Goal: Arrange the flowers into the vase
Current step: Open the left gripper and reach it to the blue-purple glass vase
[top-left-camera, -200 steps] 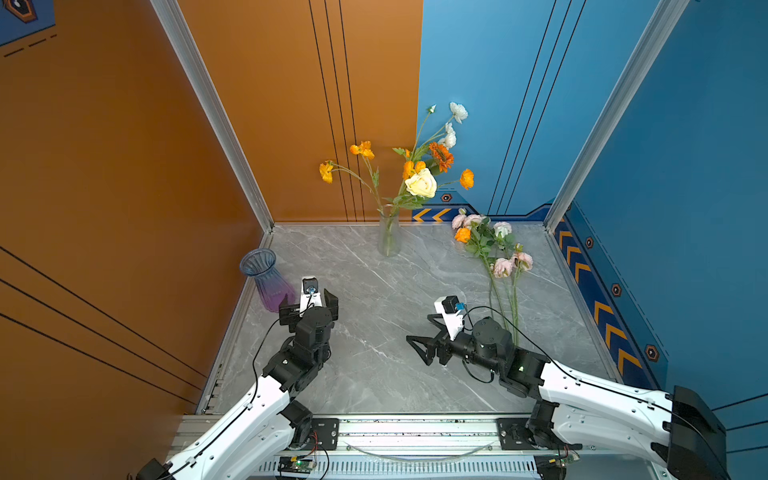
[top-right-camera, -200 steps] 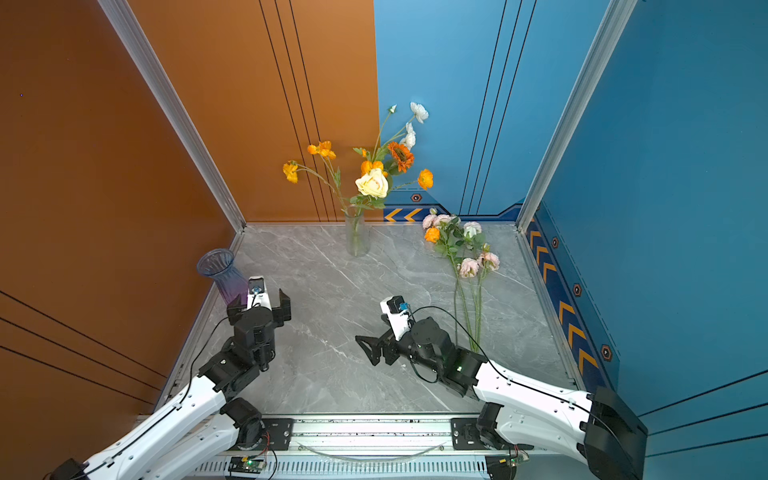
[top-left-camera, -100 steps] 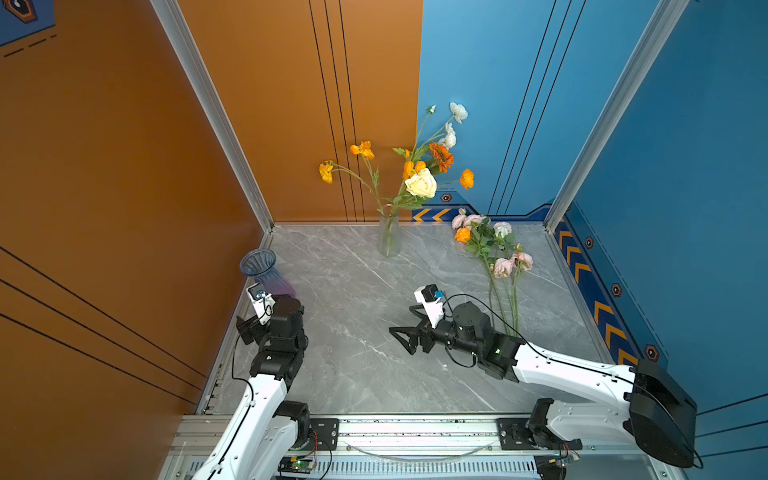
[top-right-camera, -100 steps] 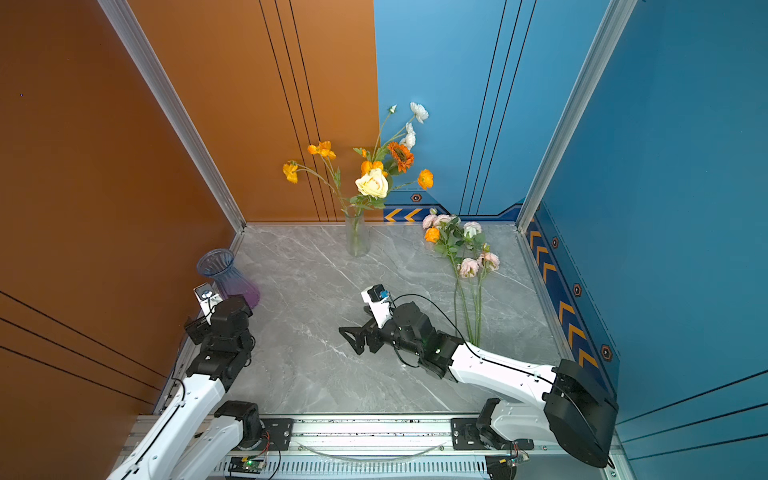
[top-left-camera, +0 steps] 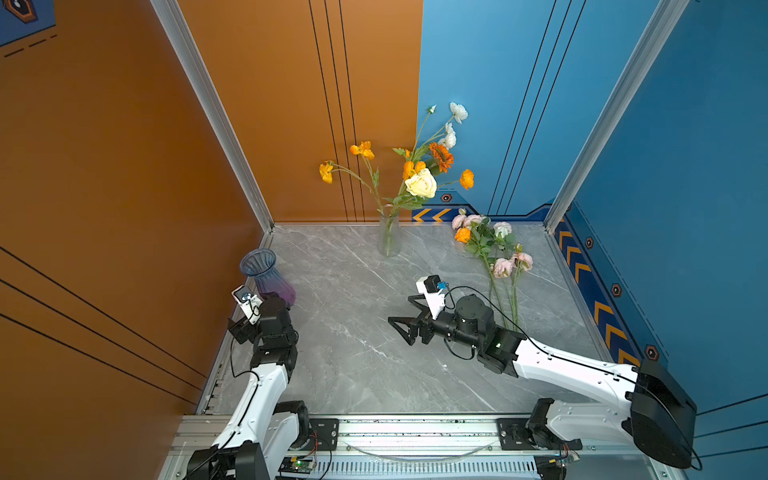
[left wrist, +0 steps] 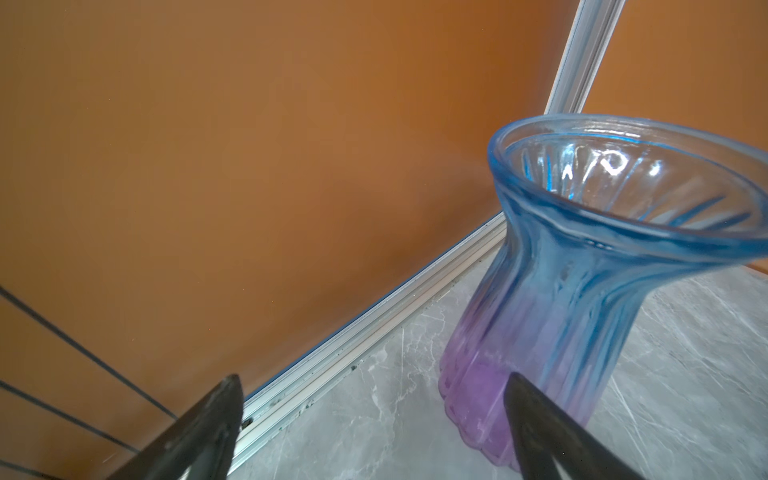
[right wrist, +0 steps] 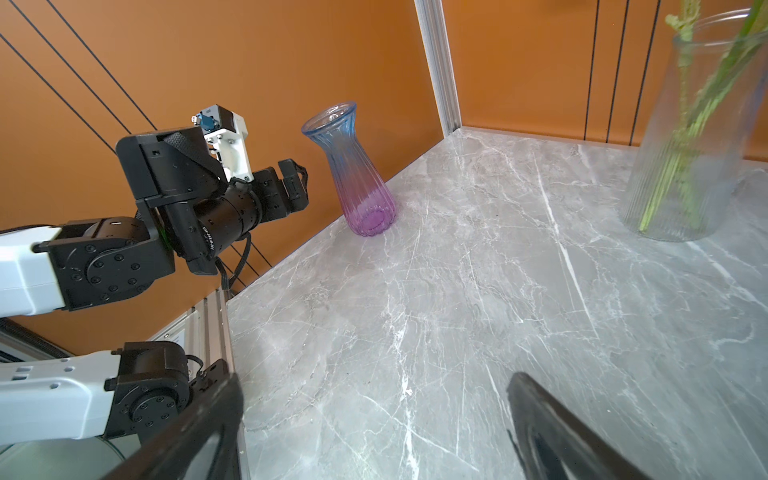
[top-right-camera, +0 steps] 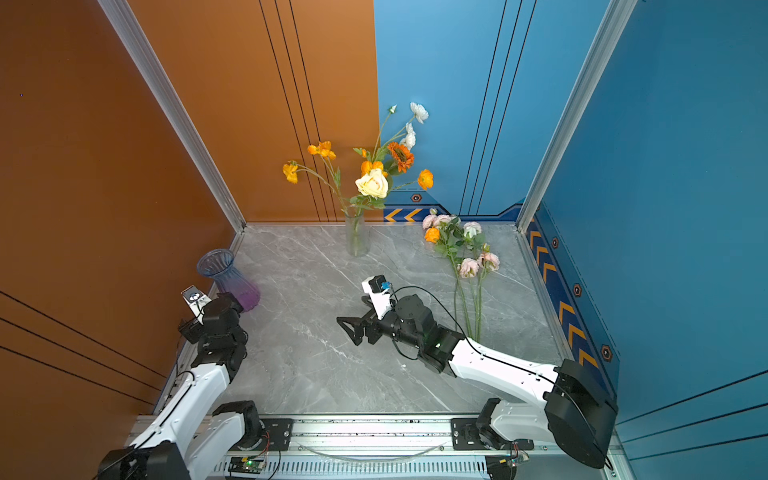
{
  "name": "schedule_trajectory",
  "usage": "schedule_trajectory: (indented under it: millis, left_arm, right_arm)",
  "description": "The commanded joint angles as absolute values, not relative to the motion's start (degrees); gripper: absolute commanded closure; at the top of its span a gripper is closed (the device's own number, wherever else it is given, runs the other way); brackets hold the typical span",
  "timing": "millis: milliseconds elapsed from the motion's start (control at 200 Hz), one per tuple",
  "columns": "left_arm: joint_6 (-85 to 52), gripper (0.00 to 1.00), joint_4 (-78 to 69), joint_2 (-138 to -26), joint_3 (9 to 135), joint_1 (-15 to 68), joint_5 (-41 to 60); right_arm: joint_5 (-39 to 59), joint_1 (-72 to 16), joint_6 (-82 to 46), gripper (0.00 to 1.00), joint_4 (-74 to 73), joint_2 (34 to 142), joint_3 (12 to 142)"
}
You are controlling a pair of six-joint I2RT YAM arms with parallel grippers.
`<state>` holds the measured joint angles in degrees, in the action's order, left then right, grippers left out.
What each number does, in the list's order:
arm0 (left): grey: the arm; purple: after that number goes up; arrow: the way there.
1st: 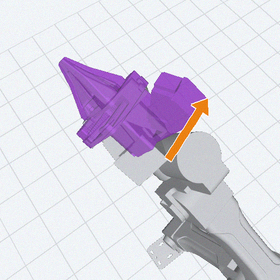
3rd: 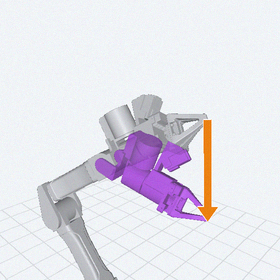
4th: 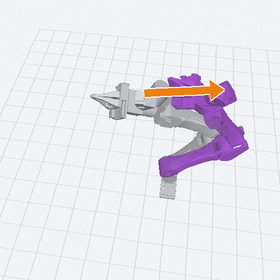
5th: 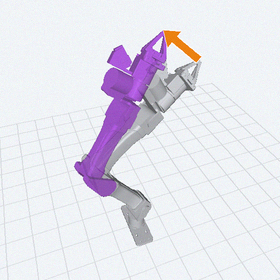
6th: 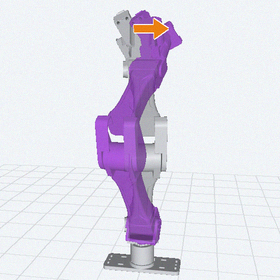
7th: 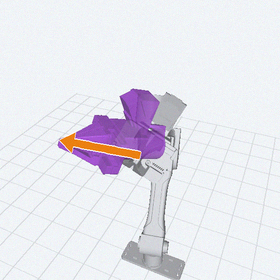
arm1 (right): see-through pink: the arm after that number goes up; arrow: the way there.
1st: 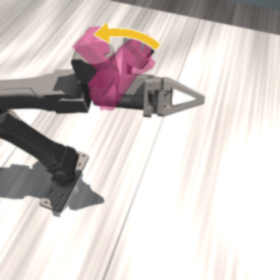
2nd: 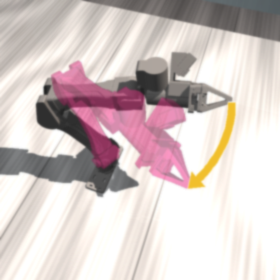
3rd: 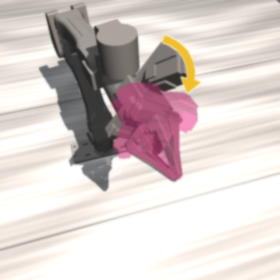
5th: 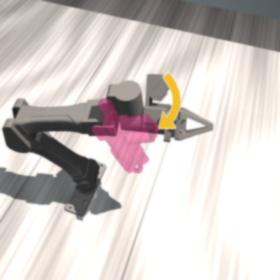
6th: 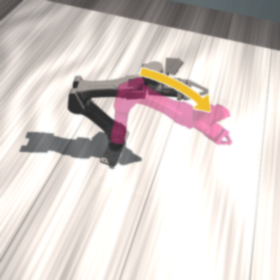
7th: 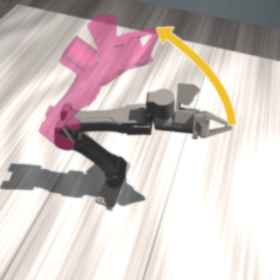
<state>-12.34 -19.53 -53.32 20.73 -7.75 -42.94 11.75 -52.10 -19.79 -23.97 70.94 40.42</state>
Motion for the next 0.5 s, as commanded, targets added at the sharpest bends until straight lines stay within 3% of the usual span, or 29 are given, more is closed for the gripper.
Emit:
schedule_trajectory:
  millis: [0,495]
  left_arm:
    - [-13.2,0.02,-25.2,-56.8,22.7,-8.6,-36.4]
    - [-9.6,0.02,-34.8,-73.5,31.3,-11.9,-32.9]
  right_arm:
    - [12.7,-51.9,-20.1,0.0,-23.3,70.9,41.3]
    - [17.5,-50.2,-20.3,0.0,-22.4,75.2,46.0]
